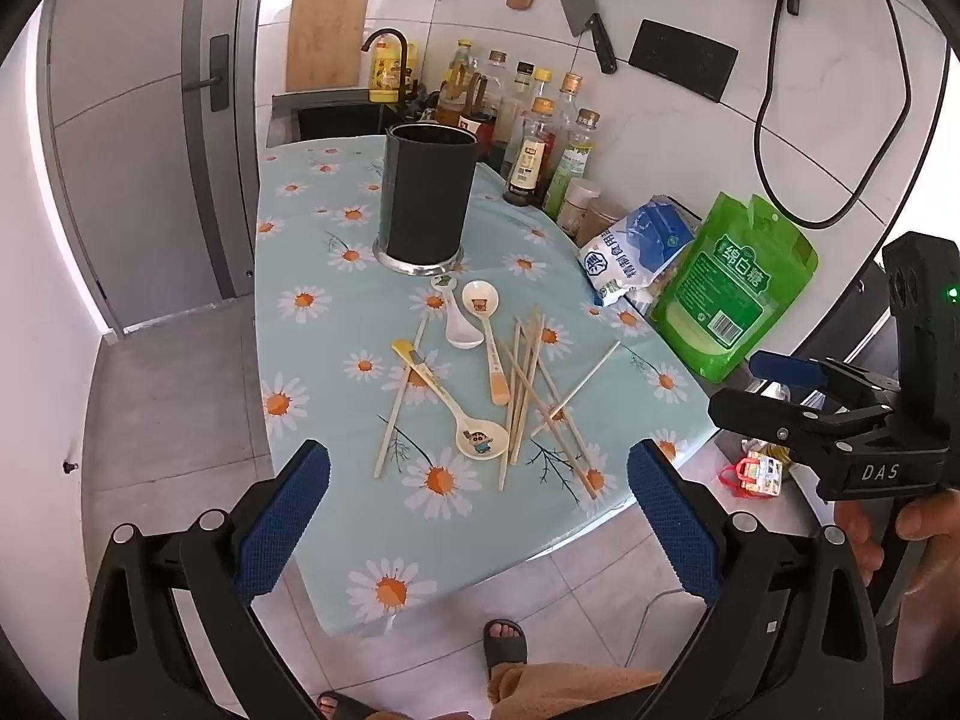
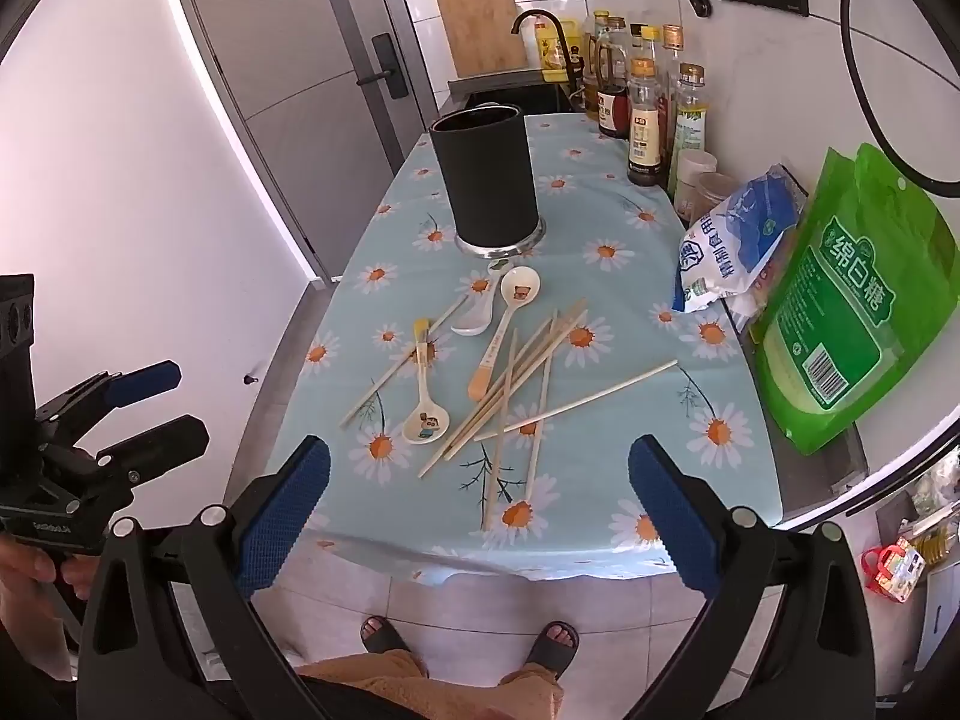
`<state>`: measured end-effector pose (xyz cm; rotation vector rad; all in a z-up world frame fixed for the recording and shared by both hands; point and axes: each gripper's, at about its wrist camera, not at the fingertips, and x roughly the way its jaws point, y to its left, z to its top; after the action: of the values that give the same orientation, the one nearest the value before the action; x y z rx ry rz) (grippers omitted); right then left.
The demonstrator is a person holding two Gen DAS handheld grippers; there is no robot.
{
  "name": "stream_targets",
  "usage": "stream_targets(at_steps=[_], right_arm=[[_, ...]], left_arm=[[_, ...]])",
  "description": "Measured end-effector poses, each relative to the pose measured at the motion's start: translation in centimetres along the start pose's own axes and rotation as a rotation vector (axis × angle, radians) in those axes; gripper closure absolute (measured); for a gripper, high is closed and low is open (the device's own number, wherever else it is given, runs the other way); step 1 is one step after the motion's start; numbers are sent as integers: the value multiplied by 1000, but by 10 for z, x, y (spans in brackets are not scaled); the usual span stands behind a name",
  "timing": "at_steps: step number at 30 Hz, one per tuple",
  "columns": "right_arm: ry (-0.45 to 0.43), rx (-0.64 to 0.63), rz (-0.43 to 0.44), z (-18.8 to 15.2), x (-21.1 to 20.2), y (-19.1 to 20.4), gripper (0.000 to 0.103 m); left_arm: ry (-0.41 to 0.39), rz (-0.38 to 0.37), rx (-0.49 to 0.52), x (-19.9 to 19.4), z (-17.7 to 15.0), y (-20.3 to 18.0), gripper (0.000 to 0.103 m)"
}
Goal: Organize utensils
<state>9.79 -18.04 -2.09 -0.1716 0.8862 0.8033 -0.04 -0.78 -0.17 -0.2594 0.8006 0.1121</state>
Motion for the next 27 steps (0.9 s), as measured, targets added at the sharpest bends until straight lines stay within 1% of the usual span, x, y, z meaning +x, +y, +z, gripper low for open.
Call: stream_targets(at_steps=[1,2,12,19,27], right_arm=[[0,0,3,0,-1,0,4],[0,-2,3,-1,-1,1,4],[20,-10,2,-3,2,1,4],[25,-3,6,-4,2,-1,4],[27,8,3,-6,3,-1,4]], left_arm=[[0,0,0,0,0,-1,7],[2,-7,-9,-1,2,8,7],[5,-4,-13,-4,-2,10,7],[2,-4,-20,-12,-6,12,7],[15,-3,-16,-6,-3,11,7]])
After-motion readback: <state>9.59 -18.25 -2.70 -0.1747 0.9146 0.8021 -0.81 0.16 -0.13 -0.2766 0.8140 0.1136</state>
